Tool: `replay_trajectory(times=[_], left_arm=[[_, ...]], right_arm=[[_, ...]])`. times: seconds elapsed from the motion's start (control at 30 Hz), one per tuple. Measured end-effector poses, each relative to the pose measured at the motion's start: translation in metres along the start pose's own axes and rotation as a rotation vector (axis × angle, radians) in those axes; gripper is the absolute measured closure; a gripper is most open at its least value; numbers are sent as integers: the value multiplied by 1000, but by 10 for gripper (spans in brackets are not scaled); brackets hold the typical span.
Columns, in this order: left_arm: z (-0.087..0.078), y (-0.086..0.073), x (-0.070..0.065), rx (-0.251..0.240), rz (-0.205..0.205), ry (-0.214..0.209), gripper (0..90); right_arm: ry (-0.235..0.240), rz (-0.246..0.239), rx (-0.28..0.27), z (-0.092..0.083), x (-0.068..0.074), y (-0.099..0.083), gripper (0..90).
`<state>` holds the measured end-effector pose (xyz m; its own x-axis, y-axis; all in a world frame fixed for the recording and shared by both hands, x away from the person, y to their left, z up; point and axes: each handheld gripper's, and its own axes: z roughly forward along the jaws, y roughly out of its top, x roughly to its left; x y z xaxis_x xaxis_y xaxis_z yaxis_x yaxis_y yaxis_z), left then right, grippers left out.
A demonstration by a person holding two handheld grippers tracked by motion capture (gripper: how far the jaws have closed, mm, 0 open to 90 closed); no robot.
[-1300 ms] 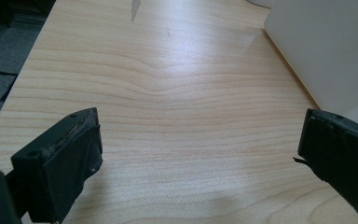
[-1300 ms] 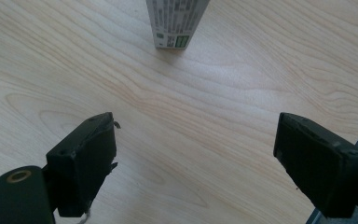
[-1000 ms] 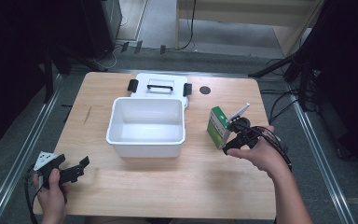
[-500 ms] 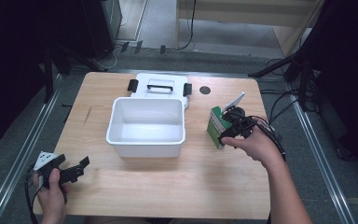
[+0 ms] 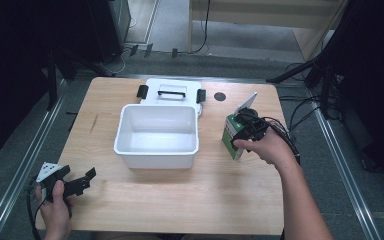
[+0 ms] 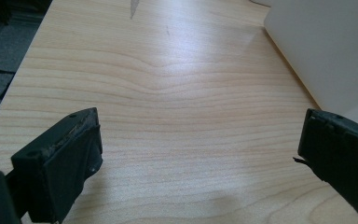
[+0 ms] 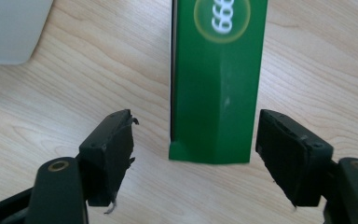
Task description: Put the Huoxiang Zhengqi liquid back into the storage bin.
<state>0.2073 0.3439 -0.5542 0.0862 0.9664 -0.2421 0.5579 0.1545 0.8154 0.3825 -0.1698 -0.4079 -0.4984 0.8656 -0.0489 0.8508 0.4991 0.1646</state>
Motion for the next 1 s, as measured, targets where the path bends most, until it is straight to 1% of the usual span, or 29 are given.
replay_trajectory(times=[0.13, 0.2, 0.27, 0.33, 0.5, 0.8, 0.87, 0.97, 1.0], left_arm=[[0, 0, 0, -1, -2, 0, 6], [0, 0, 0, 0, -1, 0, 6], [0, 0, 0, -1, -2, 0, 6], [0, 0, 0, 1, -2, -1, 6], [0, 0, 0, 1, -2, -2, 6], [0, 0, 0, 4, 0, -2, 6], [0, 0, 0, 4, 0, -2, 6], [0, 0, 0, 4, -2, -2, 6], [0, 0, 0, 3, -2, -3, 6]], right_arm=[[-1, 2, 2, -1, 1, 9, 337], [3, 0, -1, 0, 0, 11, 340], [3, 2, 6, 0, 1, 14, 352], [-3, -7, 14, 2, 3, 19, 363], [2, -6, 23, 5, 3, 26, 386], [-2, 10, 20, 8, -2, 35, 438], [-4, 24, 17, 8, -3, 37, 446], [-11, 30, 8, 8, -5, 38, 472], [-10, 42, 9, 7, -5, 39, 497]])
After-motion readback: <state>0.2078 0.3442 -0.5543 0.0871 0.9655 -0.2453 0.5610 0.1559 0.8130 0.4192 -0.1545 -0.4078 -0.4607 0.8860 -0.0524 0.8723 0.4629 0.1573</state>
